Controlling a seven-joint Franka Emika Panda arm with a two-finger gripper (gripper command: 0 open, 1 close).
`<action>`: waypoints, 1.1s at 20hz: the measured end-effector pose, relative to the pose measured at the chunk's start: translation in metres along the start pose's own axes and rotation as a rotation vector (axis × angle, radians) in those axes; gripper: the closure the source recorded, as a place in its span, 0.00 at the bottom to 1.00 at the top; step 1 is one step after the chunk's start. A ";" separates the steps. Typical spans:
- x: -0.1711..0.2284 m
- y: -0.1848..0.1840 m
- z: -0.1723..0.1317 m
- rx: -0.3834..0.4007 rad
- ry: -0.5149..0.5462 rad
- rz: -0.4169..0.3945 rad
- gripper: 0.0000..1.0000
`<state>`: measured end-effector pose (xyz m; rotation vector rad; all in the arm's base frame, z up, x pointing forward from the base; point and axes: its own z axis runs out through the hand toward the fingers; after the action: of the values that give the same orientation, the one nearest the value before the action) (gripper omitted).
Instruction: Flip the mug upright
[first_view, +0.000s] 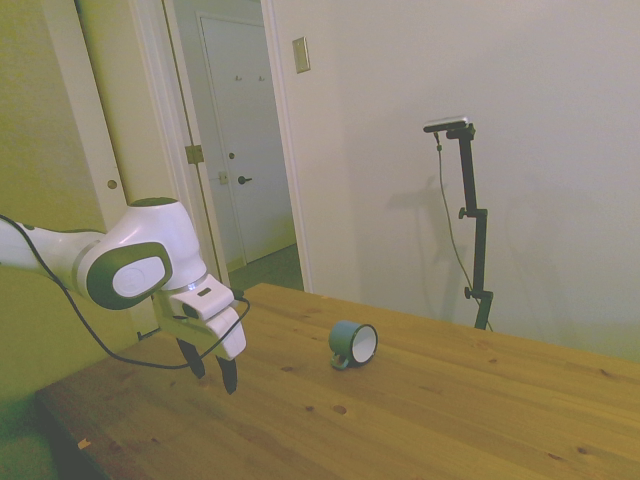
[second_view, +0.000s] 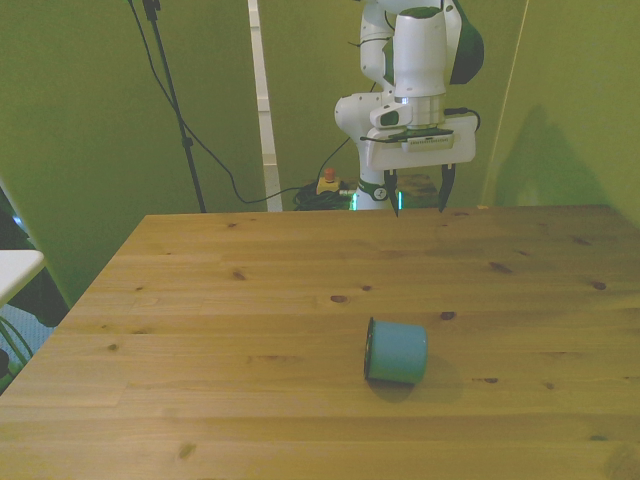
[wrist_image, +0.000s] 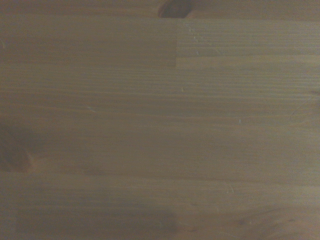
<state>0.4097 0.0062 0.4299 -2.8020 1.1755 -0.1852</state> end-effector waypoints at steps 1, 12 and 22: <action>0.000 0.000 0.000 -0.001 0.000 0.002 0.00; 0.122 -0.001 -0.055 0.082 0.087 0.151 0.00; 0.242 -0.068 -0.032 0.082 0.059 0.183 0.00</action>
<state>0.6214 -0.1210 0.4886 -2.6176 1.3945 -0.2963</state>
